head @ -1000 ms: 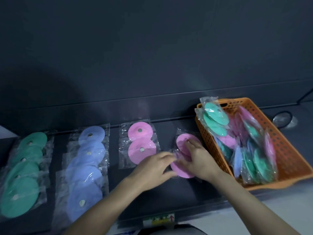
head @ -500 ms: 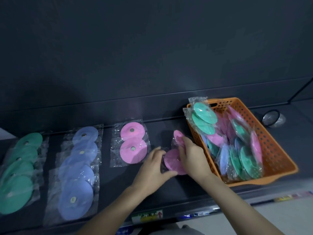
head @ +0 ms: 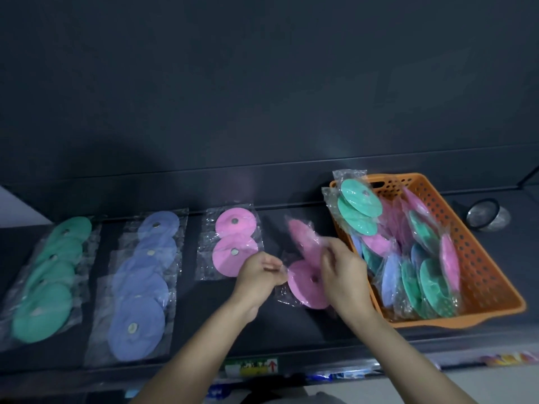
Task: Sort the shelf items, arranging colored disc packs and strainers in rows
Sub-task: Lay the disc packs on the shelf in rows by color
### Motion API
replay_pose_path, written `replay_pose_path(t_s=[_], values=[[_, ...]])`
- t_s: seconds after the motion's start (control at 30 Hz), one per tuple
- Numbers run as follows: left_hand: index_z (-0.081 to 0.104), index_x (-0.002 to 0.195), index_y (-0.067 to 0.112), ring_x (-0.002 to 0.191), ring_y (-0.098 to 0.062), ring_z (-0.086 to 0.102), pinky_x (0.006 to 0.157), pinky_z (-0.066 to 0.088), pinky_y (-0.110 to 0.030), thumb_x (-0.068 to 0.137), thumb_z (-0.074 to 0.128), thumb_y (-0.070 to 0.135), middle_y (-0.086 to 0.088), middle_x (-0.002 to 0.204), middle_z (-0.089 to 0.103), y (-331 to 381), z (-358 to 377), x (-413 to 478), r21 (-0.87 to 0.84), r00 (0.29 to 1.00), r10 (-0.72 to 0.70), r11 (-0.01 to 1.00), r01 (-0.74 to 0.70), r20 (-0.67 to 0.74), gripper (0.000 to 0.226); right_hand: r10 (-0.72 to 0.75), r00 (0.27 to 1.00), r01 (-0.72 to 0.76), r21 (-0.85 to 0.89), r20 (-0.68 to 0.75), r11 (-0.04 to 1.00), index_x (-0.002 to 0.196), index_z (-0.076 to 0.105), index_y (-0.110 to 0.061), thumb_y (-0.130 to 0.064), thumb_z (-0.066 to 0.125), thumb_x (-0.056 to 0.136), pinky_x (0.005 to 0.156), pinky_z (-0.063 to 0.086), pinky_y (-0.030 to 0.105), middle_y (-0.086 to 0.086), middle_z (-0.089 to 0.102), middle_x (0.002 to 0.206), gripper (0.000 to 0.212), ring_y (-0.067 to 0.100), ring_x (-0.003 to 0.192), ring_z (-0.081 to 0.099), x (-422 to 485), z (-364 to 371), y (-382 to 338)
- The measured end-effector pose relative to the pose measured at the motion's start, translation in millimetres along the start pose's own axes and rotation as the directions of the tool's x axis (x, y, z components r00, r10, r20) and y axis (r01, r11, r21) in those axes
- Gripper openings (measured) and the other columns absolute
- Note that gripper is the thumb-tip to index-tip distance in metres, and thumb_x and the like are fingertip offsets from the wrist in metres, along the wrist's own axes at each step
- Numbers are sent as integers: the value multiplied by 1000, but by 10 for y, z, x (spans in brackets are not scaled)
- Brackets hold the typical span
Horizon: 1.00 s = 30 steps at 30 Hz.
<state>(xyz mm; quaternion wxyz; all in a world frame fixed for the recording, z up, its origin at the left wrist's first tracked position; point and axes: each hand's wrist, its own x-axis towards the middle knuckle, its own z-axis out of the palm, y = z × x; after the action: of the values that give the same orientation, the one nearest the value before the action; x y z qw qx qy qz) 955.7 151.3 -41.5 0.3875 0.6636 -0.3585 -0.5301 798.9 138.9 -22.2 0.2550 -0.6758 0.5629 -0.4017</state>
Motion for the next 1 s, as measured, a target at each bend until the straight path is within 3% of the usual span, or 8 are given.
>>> replay_pose_path(t_s=[0.2, 0.27, 0.4, 0.53, 0.67, 0.8, 0.93, 1.0], values=[[46, 113, 8, 81, -19, 64, 69, 57, -27, 81, 61, -13, -12, 96, 62, -56, -54, -84, -220, 994, -106, 969, 108, 19, 41, 95, 995, -94, 273, 11, 957, 93, 62, -27, -2, 49, 92, 75, 46, 13, -15, 66, 87, 28, -5, 87, 60, -18, 12, -119], [55, 98, 8, 71, -17, 63, 67, 57, -26, 77, 57, -18, -12, 85, 61, -61, -77, -105, -238, 993, -118, 964, 116, 7, 34, 205, 977, -209, 376, 52, 903, 93, 64, -28, -2, 49, 92, 78, 52, 26, -10, 68, 90, 29, 4, 91, 63, -47, 27, -108], [60, 57, 5, 61, -14, 61, 60, 54, -21, 75, 51, -19, -9, 66, 60, -99, -211, -135, -341, 991, -133, 931, 133, 23, 31, 482, 862, -464, 630, 159, 622, 94, 63, -15, 1, 45, 92, 66, 58, 39, 10, 69, 99, 24, 27, 90, 67, -59, 39, -107], [64, 76, 3, 66, -20, 68, 66, 58, -36, 82, 44, -11, -9, 69, 69, -122, -315, -139, -484, 986, -134, 859, 165, 98, 25, 584, 742, -632, 636, 329, 443, 96, 61, -6, 2, 40, 93, 55, 54, 26, 18, 66, 102, 22, 27, 84, 64, -91, 51, -104], [53, 57, 11, 56, -19, 65, 57, 56, -36, 84, 38, -3, -6, 56, 62, -107, -343, -149, -631, 990, -69, 765, 130, 120, 33, 599, 708, -702, 468, 374, 537, 93, 59, -4, 4, 40, 88, 57, 56, 30, 16, 65, 92, 21, 27, 81, 61, -183, 120, -81], [51, 67, 14, 53, -12, 61, 47, 51, -29, 83, 42, 6, -1, 63, 62, -71, -372, -176, -619, 996, 1, 784, 52, 86, 21, 504, 791, -608, 360, 346, 707, 93, 60, -6, 4, 40, 89, 61, 55, 37, 6, 63, 61, 23, 17, 58, 57, -203, 166, -99], [73, 82, 27, 82, -15, 69, 65, 54, -30, 93, 49, 36, -2, 95, 72, -49, -440, -177, -498, 987, 113, 866, -42, 114, 28, 419, 859, -496, 269, 294, 826, 88, 62, -14, -4, 43, 93, 69, 57, 47, 7, 66, 67, 22, 21, 63, 62, -169, 201, -134], [69, 80, 25, 86, -19, 66, 72, 53, -32, 88, 60, 29, -4, 97, 71, -62, -451, -185, -390, 988, 144, 915, -108, 64, 12, 414, 862, -491, 271, 293, 828, 86, 62, -13, -3, 44, 92, 67, 57, 49, 5, 68, 68, 22, 19, 59, 61, -172, 234, -147]])
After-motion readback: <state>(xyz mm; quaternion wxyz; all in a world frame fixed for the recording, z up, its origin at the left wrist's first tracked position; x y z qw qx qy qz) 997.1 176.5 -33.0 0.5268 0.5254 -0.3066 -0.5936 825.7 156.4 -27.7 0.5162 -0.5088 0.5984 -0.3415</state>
